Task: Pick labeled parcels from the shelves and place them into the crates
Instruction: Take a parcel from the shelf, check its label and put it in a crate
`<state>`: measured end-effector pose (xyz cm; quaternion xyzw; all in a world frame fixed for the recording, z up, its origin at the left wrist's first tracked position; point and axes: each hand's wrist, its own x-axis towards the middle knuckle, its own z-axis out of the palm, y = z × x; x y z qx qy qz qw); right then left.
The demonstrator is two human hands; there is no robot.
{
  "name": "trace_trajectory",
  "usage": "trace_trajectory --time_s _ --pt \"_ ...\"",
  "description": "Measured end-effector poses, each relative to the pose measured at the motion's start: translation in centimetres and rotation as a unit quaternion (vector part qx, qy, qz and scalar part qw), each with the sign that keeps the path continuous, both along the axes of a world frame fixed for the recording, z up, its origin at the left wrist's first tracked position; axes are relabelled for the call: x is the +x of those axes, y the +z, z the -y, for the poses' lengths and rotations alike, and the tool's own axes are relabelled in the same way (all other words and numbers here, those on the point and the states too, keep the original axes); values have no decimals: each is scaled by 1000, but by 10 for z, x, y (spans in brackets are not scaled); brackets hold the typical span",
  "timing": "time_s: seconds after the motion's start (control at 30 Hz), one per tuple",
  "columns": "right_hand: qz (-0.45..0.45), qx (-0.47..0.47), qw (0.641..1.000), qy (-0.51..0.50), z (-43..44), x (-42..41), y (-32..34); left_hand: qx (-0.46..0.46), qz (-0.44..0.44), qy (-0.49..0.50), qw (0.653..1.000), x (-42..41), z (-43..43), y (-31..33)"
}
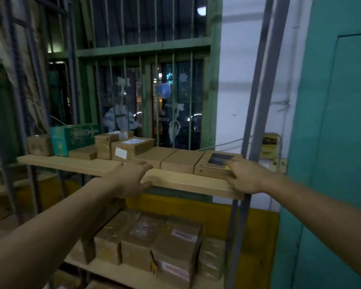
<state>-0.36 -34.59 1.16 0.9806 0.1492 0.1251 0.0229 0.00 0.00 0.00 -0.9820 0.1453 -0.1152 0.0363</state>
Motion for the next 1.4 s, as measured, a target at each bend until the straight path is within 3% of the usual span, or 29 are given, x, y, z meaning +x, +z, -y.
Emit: trace_trajectory --time_s 0.3,0.6,0.7,0.83,1.0,1.23,1.4 --pt "10 73 997 -37 -15 33 -42 -113 65 -126 984 61 29 -41" --pt "144 65 980 -119 -47 40 -72 -170 113 -240 949 108 11 -88" --pt "141 40 980 -138 -56 23 -68 -164 140 -252 943 112 10 -94" --pt "126 -33 979 -155 -73 -3 -63 -163 121 -278 939 114 14 -87" --pt "215 -22 968 -128 -84 -31 -66 -184 83 -341 918 111 24 -77" --pt "334 24 936 -107 -92 -63 -49 -338 10 -428 838 111 54 -62" --pt "369 10 925 -90 -99 -76 -23 -473 47 -450 756 109 79 -46"
